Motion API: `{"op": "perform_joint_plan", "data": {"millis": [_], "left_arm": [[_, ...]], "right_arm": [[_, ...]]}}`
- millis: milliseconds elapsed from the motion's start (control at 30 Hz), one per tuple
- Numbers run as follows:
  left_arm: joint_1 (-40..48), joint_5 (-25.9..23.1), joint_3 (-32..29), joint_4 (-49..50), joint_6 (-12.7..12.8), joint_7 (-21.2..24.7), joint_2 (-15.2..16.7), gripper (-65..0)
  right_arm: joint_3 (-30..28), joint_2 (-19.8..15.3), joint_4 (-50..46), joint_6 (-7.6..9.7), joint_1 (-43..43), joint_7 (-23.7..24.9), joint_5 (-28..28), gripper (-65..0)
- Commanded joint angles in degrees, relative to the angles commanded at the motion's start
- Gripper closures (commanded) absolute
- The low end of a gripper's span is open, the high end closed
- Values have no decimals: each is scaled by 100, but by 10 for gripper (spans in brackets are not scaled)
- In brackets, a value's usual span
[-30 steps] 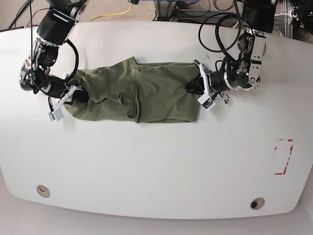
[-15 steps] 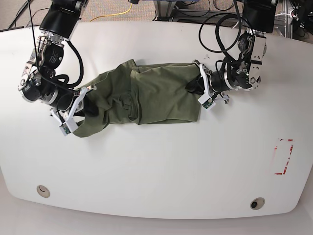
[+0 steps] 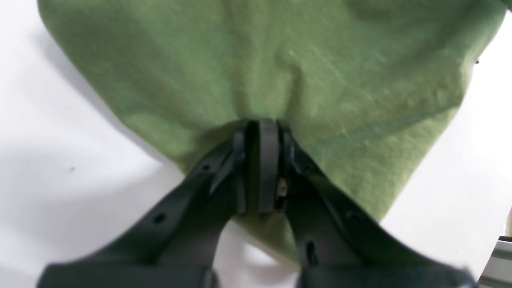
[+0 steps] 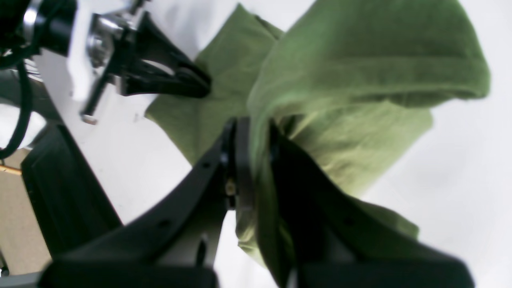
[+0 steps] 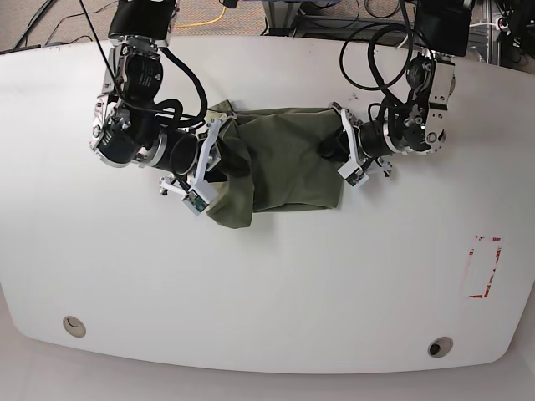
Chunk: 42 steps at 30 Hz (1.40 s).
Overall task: Layout the t-shirt on the table in an organized manner, then fold the t-shirt properly
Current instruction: 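Lift the grasped end with the right gripper and fold it toward the left gripper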
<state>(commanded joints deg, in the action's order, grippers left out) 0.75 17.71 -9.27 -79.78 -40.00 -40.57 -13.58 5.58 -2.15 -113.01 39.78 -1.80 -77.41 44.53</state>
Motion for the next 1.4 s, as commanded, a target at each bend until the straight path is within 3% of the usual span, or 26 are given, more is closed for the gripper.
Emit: {"op": "perform_joint_plan", "data": {"millis": [400, 667, 767, 1000, 1100, 1200, 1300, 1400], "left_arm": [[9, 18, 0, 9, 0, 9, 18, -24], [18, 26, 0, -26, 0, 9, 18, -24], [18, 26, 0, -18, 0, 9, 18, -24], [26, 26, 0, -26, 0, 9, 18, -24], [18, 35, 0, -26, 0, 9, 18, -24], [9, 35, 0, -35, 0, 9, 18, -24], [18, 35, 9, -185, 0, 9, 18, -24], [18, 35, 18, -466, 0, 0, -9, -24]], "right_arm": [[-510, 369, 35, -35, -202, 9, -18, 0], [-738, 378, 53, -35, -290, 18, -18, -3], [-879, 360, 264, -35, -316, 18, -18, -65], [-1319, 325, 624, -44, -369, 352, -18, -433], [-1609, 325, 659, -44, -448, 369, -18, -549], [-1749, 325, 624, -44, -536, 369, -18, -606], [-1758, 264, 484, -44, -580, 369, -18, -601], [-1758, -35, 431, -44, -659, 369, -18, -590]]}}
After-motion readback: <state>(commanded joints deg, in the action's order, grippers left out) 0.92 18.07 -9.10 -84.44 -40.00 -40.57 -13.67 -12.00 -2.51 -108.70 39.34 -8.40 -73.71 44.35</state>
